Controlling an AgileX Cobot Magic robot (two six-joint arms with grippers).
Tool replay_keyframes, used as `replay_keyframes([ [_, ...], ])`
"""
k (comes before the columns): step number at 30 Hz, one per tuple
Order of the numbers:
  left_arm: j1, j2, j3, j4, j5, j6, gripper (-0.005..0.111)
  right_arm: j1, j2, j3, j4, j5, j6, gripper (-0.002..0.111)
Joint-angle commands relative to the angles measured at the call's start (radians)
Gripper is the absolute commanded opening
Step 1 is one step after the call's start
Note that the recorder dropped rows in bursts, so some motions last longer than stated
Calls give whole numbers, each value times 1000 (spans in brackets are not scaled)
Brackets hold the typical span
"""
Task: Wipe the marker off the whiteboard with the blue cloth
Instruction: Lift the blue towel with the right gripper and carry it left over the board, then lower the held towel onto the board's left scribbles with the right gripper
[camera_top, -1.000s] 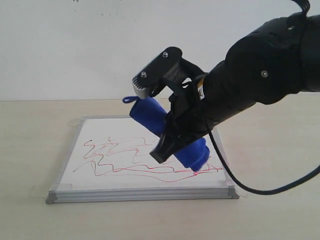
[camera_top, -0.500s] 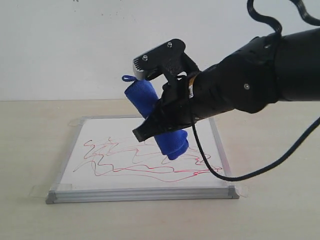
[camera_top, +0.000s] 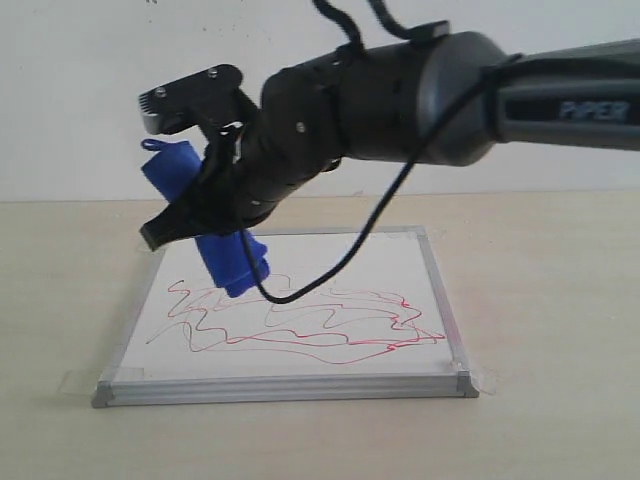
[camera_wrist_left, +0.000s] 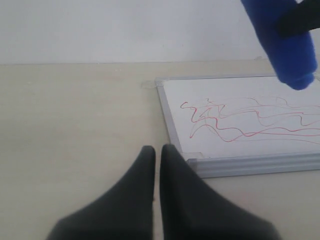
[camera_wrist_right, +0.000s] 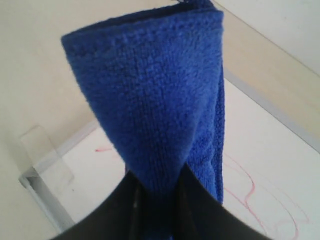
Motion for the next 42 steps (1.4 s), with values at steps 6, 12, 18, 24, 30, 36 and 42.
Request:
replay_keyframes([
  [6, -2, -2, 4, -2, -6, -5, 4, 6, 266, -333, 20, 54, 9, 0],
  [12, -2, -2, 4, -2, -6, -5, 4, 6, 439, -544, 20, 49, 9, 0],
  [18, -2, -2, 4, -2, -6, -5, 4, 6, 569, -688, 20, 46, 9, 0],
  [24, -2, -2, 4, -2, -6, -5, 4, 6, 654, -718, 26, -16, 27, 0],
  [30, -2, -2, 4, -2, -6, -5, 4, 6, 692, -718, 50, -104, 27, 0],
  [36, -2, -2, 4, -2, -6, -5, 4, 2, 719, -718, 66, -61, -26, 0],
  [42, -2, -2, 4, -2, -6, -5, 4, -59, 731, -718, 2, 28, -50, 0],
])
